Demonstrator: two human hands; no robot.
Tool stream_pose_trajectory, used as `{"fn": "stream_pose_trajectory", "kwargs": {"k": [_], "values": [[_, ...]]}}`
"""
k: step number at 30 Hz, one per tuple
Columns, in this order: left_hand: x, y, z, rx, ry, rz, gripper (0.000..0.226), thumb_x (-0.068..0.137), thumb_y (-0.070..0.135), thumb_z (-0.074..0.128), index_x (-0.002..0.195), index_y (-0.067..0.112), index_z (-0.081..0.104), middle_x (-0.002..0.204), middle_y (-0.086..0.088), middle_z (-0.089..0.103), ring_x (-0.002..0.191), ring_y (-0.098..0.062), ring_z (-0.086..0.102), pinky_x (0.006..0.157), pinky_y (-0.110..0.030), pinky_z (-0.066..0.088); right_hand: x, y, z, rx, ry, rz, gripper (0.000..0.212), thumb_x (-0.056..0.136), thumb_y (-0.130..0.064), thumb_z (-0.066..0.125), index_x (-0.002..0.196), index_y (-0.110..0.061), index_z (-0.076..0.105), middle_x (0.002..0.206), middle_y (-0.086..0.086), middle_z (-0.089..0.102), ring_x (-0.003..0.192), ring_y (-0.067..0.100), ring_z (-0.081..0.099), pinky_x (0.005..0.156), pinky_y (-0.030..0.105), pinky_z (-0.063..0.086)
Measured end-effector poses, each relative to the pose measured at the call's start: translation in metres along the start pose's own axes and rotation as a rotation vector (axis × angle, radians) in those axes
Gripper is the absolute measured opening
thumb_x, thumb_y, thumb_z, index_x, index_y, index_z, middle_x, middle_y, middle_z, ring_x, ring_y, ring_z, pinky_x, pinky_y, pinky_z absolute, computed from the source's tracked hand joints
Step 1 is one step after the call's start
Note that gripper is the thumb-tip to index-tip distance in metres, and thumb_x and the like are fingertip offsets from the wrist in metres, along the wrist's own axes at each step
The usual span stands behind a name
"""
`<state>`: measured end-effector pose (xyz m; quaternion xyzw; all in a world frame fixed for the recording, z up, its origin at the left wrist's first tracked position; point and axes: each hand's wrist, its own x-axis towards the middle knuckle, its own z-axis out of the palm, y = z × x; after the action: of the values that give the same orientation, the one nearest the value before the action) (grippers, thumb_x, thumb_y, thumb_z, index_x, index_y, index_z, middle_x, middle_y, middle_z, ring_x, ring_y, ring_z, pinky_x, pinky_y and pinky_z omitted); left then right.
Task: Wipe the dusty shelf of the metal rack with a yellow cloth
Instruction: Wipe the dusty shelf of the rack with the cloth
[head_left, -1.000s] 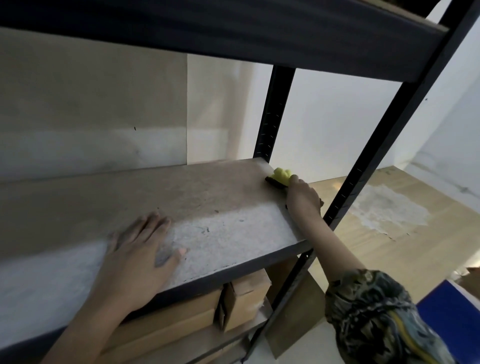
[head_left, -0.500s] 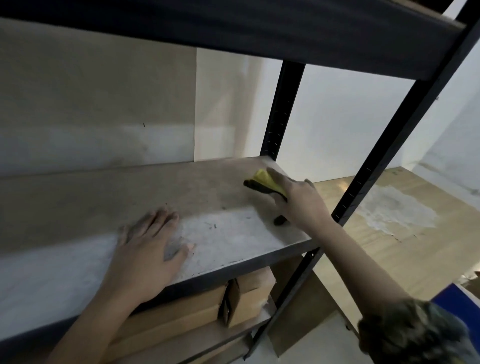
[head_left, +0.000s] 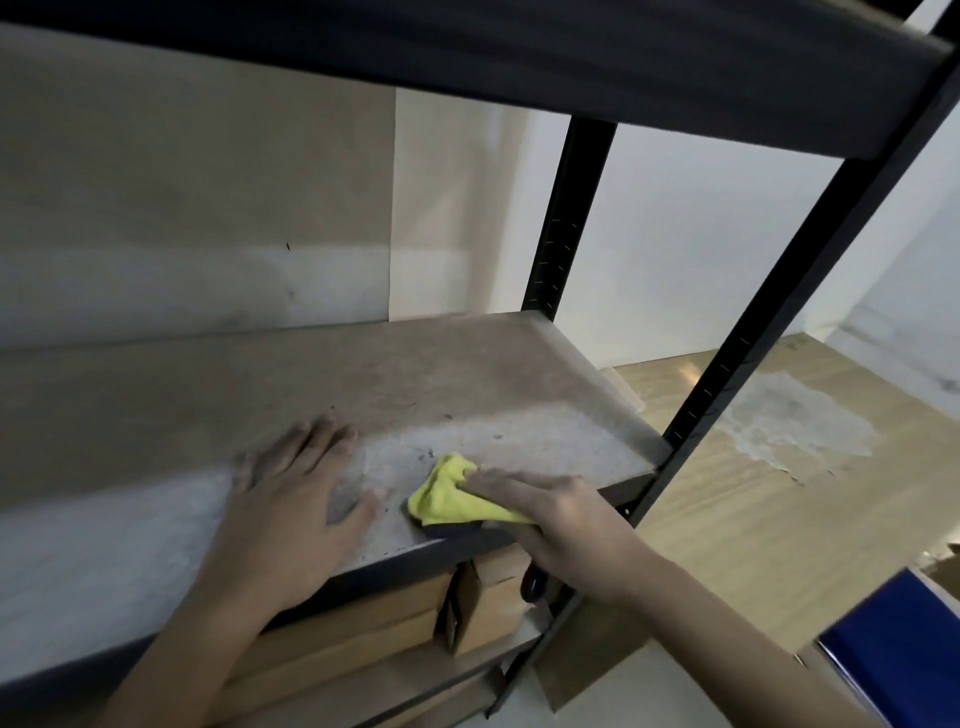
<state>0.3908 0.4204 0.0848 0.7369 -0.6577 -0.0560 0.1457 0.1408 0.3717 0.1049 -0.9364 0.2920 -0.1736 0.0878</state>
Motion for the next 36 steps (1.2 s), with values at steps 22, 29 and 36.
{"fn": "stream_pose_trajectory", "kwargs": {"k": [22, 29, 36], "values": [[-0.001, 0.005, -0.005, -0.054, -0.025, -0.053, 0.096, 0.059, 0.081, -0.006, 0.146, 0.041, 0.006, 0.153, 0.023, -0.009, 0.14, 0.001, -0.012, 0.117, -0.035, -0.004, 0.19, 0.131, 0.0, -0.135, 0.239, 0.791, 0.031, 0.092, -0.005, 0.041, 0.118, -0.01, 0.057, 0.115, 0.019, 0.063, 0.104, 0.036, 0.059, 0.082, 0.037, 0.046], [-0.002, 0.002, -0.005, -0.048, -0.052, -0.046, 0.103, 0.052, 0.087, -0.015, 0.144, 0.044, 0.001, 0.151, 0.026, -0.014, 0.137, 0.006, -0.017, 0.116, -0.03, -0.006, 0.248, 0.072, 0.031, 0.011, 0.141, 0.415, 0.024, 0.091, -0.012, 0.049, 0.111, -0.007, 0.06, 0.107, 0.018, 0.064, 0.098, 0.035, 0.06, 0.078, 0.034, 0.047], [-0.008, -0.007, -0.019, -0.179, -0.029, -0.075, 0.098, 0.055, 0.089, -0.008, 0.141, 0.049, 0.013, 0.139, 0.04, -0.013, 0.128, 0.02, -0.014, 0.113, -0.029, -0.007, 0.209, 0.152, -0.005, -0.114, 0.31, 0.697, 0.017, 0.089, -0.014, 0.051, 0.097, -0.002, 0.059, 0.097, 0.019, 0.066, 0.092, 0.037, 0.061, 0.068, 0.034, 0.043]]}}
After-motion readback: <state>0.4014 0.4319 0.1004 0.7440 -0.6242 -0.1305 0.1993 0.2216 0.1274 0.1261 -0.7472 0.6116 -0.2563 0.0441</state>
